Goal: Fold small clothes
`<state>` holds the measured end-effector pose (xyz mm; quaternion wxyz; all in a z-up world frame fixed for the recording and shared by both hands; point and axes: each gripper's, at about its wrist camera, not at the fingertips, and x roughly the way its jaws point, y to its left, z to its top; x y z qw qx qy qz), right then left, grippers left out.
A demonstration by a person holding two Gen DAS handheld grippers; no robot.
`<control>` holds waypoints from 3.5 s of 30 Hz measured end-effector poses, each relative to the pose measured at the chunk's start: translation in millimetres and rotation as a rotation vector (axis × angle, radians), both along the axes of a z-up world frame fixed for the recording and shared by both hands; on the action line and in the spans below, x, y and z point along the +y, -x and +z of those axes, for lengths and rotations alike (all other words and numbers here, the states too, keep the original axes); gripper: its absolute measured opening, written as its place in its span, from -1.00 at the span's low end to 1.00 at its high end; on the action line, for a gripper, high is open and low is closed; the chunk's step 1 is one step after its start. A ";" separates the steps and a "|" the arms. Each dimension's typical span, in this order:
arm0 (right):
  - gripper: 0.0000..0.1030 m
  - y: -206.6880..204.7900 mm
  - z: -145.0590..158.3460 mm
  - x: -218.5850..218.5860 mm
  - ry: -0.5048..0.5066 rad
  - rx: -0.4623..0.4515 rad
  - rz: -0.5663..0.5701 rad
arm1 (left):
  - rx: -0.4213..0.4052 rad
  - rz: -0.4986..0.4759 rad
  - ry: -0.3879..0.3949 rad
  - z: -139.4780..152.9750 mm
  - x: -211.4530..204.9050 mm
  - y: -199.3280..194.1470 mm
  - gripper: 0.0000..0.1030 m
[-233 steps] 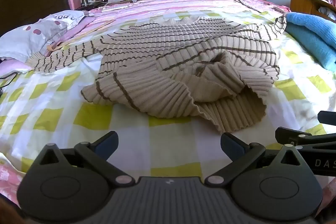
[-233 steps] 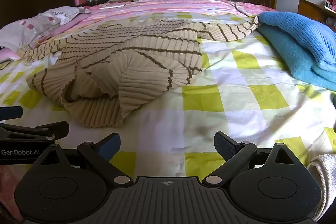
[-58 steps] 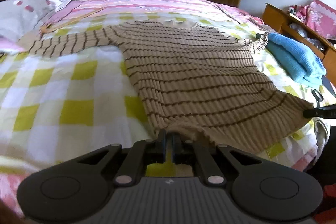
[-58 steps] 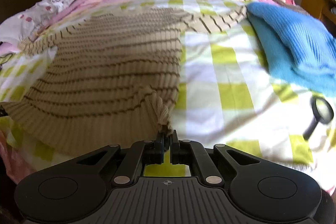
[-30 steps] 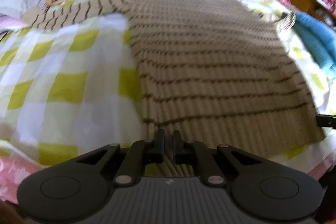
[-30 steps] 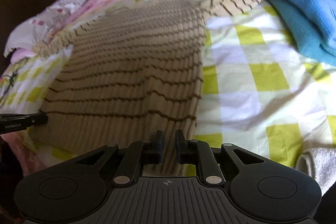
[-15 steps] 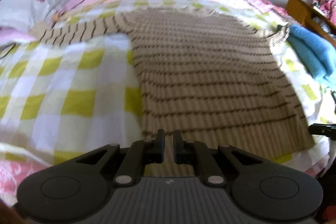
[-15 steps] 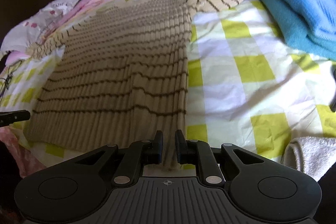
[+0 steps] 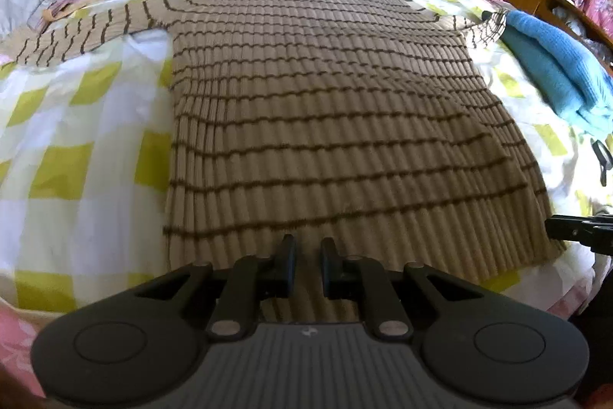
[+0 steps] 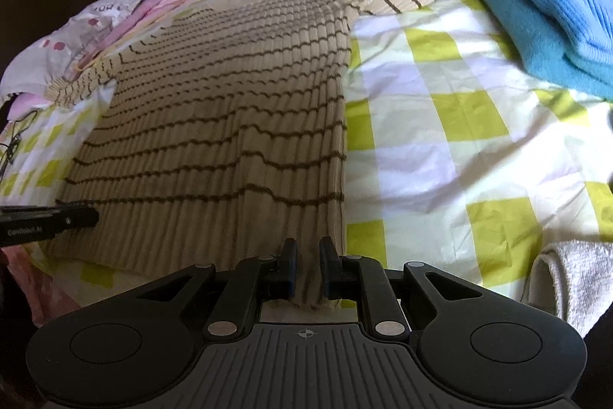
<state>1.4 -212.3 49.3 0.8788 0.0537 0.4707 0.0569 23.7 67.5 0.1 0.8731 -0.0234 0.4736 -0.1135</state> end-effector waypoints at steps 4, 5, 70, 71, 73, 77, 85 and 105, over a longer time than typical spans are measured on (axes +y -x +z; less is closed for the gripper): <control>-0.71 1.6 -1.1 -1.8 -0.003 0.008 0.002 | 0.007 0.005 0.006 1.3 2.8 2.5 -0.61; -0.70 1.7 0.0 -2.5 -0.007 0.007 -0.001 | 0.007 0.004 0.007 2.0 3.0 2.6 -0.60; -0.40 -264.9 62.3 -101.9 0.011 -0.177 -0.330 | -0.165 -0.177 0.239 22.1 -124.1 -169.6 -0.32; -0.36 -274.6 61.6 -106.0 0.004 -0.181 -0.350 | -0.172 -0.171 0.239 22.5 -127.0 -174.1 -0.31; -0.27 -292.3 59.1 -113.3 0.004 -0.185 -0.391 | -0.180 -0.161 0.235 22.1 -131.4 -180.8 -0.31; -0.20 -319.3 47.1 -125.5 0.003 -0.155 -0.448 | -0.184 -0.149 0.237 18.7 -135.9 -188.2 -0.27; -0.30 -342.4 23.6 -128.2 0.115 -0.097 -0.508 | -0.153 -0.145 0.239 8.3 -131.3 -186.6 -0.24; -0.76 -239.5 51.1 58.7 0.044 -0.353 0.263 | -0.178 -0.020 0.179 13.7 -33.0 -135.6 -0.20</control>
